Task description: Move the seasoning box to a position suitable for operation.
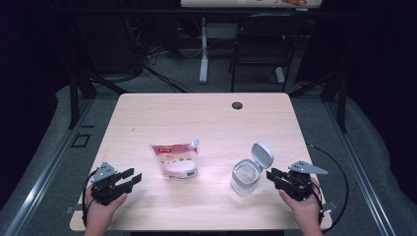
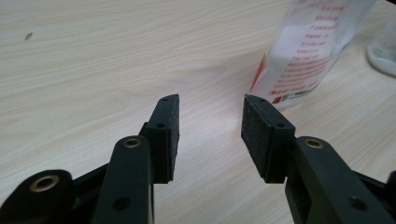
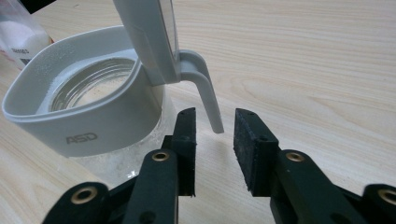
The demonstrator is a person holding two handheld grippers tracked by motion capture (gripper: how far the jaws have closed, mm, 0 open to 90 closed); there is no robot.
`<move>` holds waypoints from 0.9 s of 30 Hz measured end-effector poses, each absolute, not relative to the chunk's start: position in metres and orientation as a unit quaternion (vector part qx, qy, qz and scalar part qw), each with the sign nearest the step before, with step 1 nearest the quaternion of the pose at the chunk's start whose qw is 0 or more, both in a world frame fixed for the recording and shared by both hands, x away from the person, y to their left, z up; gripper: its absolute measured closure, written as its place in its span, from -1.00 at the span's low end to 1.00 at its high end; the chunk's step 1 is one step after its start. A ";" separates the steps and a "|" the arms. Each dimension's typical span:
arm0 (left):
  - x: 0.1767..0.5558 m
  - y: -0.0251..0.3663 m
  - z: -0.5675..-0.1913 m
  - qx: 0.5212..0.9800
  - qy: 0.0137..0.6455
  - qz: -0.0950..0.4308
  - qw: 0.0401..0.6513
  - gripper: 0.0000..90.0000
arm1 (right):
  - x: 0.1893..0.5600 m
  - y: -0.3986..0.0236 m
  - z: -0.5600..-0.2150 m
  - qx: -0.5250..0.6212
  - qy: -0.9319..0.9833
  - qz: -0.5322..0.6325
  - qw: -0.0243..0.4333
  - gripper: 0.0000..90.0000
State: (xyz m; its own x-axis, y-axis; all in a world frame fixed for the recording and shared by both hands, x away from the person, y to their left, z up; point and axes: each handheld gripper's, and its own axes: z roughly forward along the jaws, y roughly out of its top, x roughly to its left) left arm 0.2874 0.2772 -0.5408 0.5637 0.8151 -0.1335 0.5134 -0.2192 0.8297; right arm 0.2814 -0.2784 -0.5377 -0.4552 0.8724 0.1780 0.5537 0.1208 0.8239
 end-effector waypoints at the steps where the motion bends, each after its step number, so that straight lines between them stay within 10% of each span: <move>1: 0.287 0.276 -0.539 0.763 0.434 0.165 0.450 0.27 | 0.280 -0.279 -0.538 0.492 0.725 0.446 0.181 0.52; 27: 0.309 0.234 -0.463 0.785 0.361 0.140 0.483 0.17 | 0.267 -0.281 -0.525 0.486 0.712 0.466 0.198 0.20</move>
